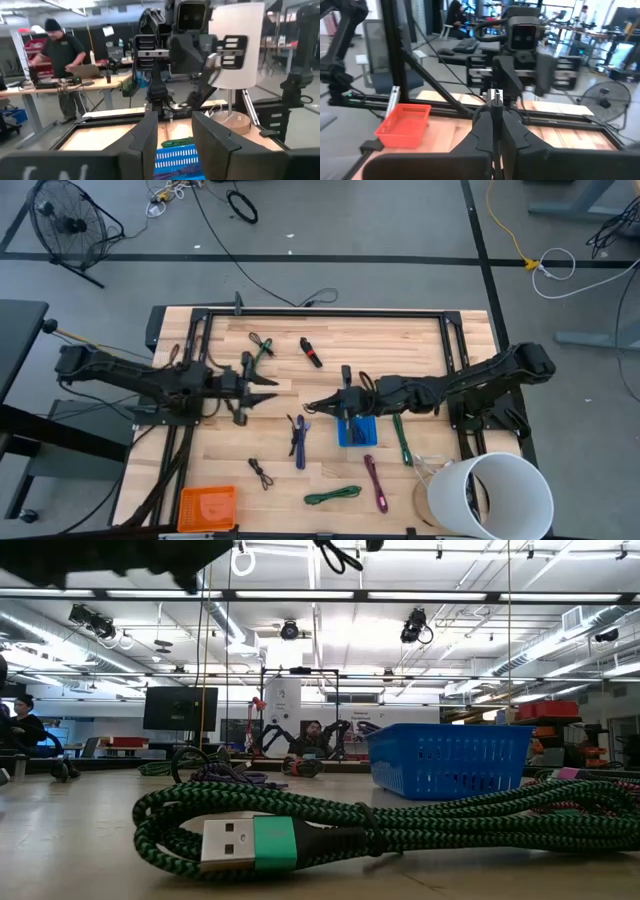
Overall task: Pick & Place USB Port
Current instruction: Put the black charger cable into the orange bin
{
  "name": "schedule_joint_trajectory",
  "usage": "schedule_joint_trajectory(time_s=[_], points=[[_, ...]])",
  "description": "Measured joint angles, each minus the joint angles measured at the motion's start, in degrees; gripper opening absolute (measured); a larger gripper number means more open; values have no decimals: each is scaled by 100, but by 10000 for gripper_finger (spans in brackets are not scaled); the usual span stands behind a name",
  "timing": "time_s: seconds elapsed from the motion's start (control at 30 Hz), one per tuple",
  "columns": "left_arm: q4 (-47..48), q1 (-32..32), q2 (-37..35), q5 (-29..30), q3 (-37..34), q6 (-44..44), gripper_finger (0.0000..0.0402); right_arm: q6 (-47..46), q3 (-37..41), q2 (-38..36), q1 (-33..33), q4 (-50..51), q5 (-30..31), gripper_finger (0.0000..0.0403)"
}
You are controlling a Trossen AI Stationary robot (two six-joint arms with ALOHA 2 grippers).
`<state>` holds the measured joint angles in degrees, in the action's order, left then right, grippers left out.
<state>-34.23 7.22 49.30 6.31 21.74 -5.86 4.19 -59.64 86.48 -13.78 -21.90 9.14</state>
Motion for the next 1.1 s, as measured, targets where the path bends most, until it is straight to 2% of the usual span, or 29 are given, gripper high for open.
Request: schedule_joint_trajectory(time_s=[0.3, 0.5, 0.63, 1.1], points=[[30, -4, 1510, 6, 1196, -238, 208, 251, -25, -26, -96, -2, 95, 6], [24, -2, 2036, -161, 1483, -206, 222, 356, -31, -77, -96, -20, 95, 6], [14, 5, 2211, -478, 1582, -191, 222, 406, -34, -134, -96, -15, 184, 6], [-657, 59, 2309, -590, 1597, -210, 223, 445, -34, -194, -94, -90, 197, 6]])
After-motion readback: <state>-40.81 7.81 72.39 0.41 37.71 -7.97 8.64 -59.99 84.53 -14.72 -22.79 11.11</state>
